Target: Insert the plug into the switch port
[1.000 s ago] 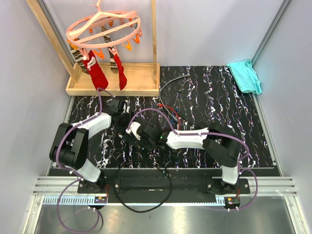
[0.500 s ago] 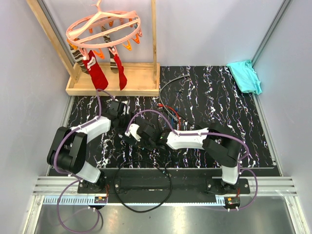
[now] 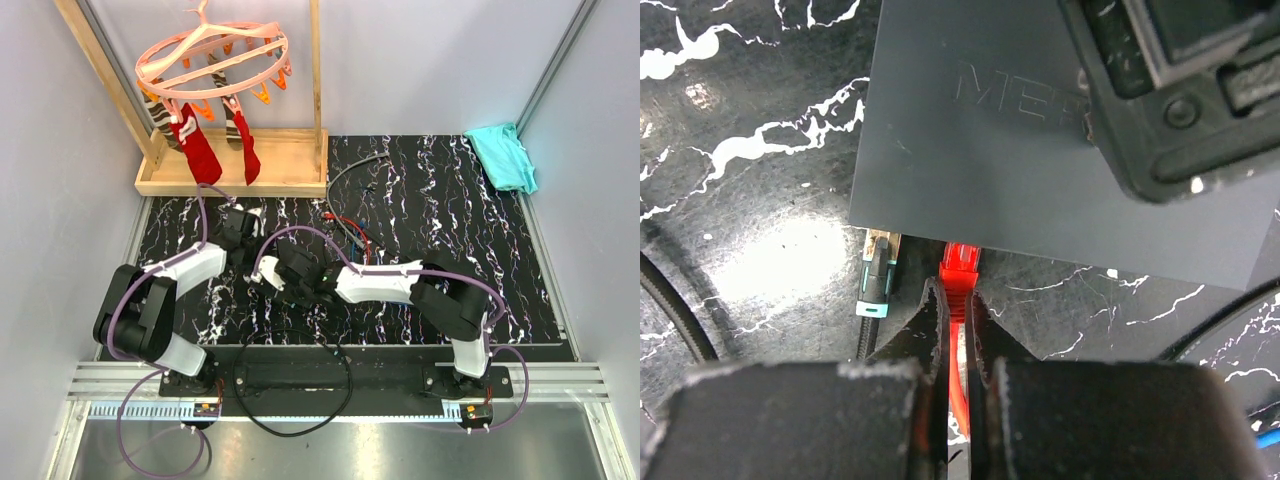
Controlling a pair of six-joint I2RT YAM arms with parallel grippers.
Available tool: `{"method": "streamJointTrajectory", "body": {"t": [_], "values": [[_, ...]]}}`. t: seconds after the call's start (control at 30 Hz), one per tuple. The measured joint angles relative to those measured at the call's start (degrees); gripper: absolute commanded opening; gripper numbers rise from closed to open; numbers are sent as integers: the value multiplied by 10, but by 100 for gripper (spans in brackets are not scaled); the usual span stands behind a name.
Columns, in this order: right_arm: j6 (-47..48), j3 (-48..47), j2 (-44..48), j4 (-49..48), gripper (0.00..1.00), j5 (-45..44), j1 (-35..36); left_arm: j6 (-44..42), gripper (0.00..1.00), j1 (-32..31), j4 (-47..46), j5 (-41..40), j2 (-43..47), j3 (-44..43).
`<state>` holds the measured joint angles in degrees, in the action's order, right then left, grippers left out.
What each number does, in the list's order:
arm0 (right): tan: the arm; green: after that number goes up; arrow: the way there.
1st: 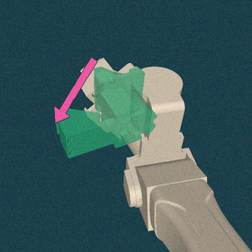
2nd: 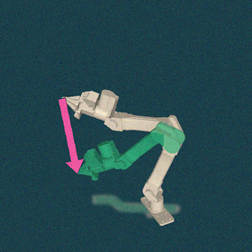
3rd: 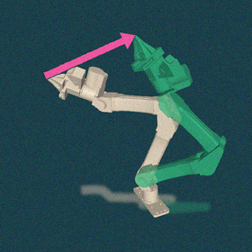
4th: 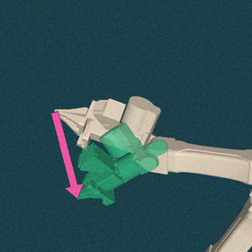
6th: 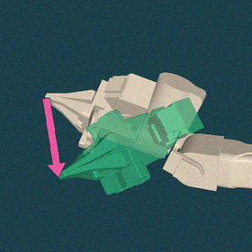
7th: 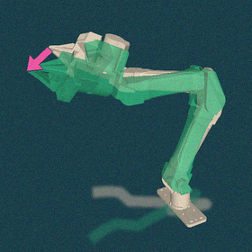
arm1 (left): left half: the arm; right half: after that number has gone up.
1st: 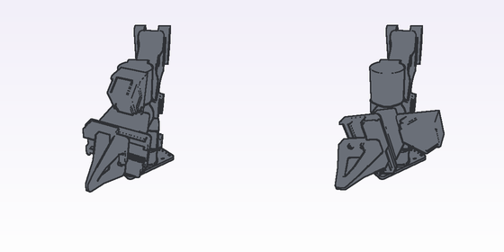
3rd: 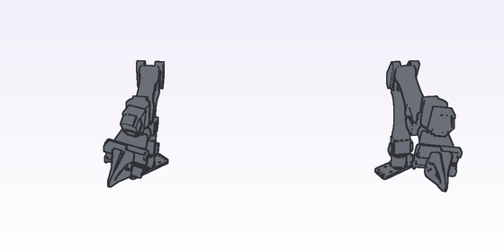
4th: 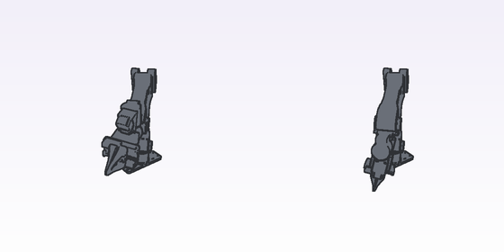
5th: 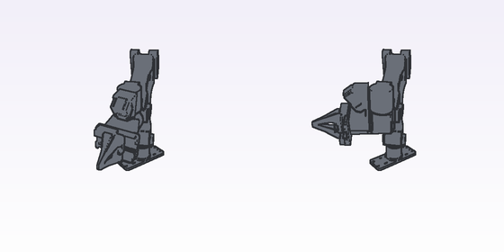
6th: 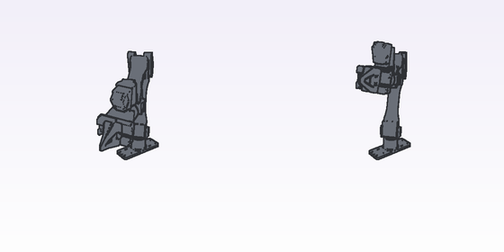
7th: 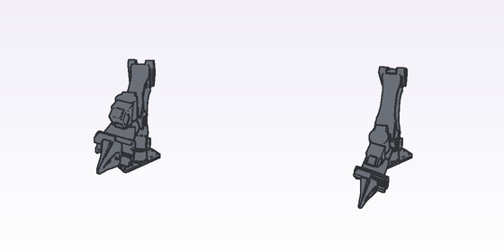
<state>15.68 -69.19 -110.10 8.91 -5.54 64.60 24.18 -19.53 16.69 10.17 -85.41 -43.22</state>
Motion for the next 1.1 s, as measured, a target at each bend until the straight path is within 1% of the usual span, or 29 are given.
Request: {"method": "streamJointTrajectory", "body": {"t": [0.23, 0.3, 0.33, 0.37, 0.43, 0.47, 0.53, 0.57, 0.6, 0.63, 0.67, 0.77, 0.8, 0.83, 0.9, 1.0, 1.1], "values": [[-4, -16, -11, 9, 0, 12, 0, -9, 69, -1, 5, -19, 16, 7], [-11, -16, -11, 7, 0, 18, 0, -15, 72, -1, 23, -25, 16, -2], [-17, -16, -11, 6, 3, 23, 0, -18, 74, 0, 35, -28, 16, -8], [-24, -16, -11, 4, 8, 29, 0, -22, 74, 0, 47, -31, 16, -14], [-36, -16, -11, -3, 22, 37, 2, -30, 76, 4, 70, -35, 16, -23], [-44, -16, -11, -6, 34, 41, 3, -33, 77, 7, 79, -36, 16, -26], [-60, -16, -10, -17, 44, 47, 6, -35, 82, 16, 97, -37, 16, -32], [-64, -16, -7, -29, 53, 47, 8, -36, 84, 19, 105, -35, 17, -34], [-68, -16, 0, -36, 56, 44, 9, -38, 86, 22, 111, -35, 18, -34], [-72, -16, 9, -37, 58, 39, 10, -39, 91, 24, 118, -35, 20, -35], [-75, -16, 20, -35, 62, 32, 11, -41, 92, 26, 122, -36, 22, -35], [-85, -16, 64, -14, 71, 10, 3, -46, 99, 32, 134, -43, 43, -37], [-87, -16, 77, -7, 76, 4, -3, -48, 99, 32, 136, -46, 52, -37], [-93, -17, 101, 11, 78, -2, -13, -49, 99, 34, 138, -50, 66, -37], [-101, -20, 122, 32, 84, -9, -45, -54, 99, 34, 139, -59, 100, -37], [-111, -29, 143, 61, 84, -15, -115, -63, 99, 34, 140, -67, 163, -37], [-111, -33, 146, 79, 80, -25, -190, -73, 99, 34, 127, -68, 245, -27]]}}
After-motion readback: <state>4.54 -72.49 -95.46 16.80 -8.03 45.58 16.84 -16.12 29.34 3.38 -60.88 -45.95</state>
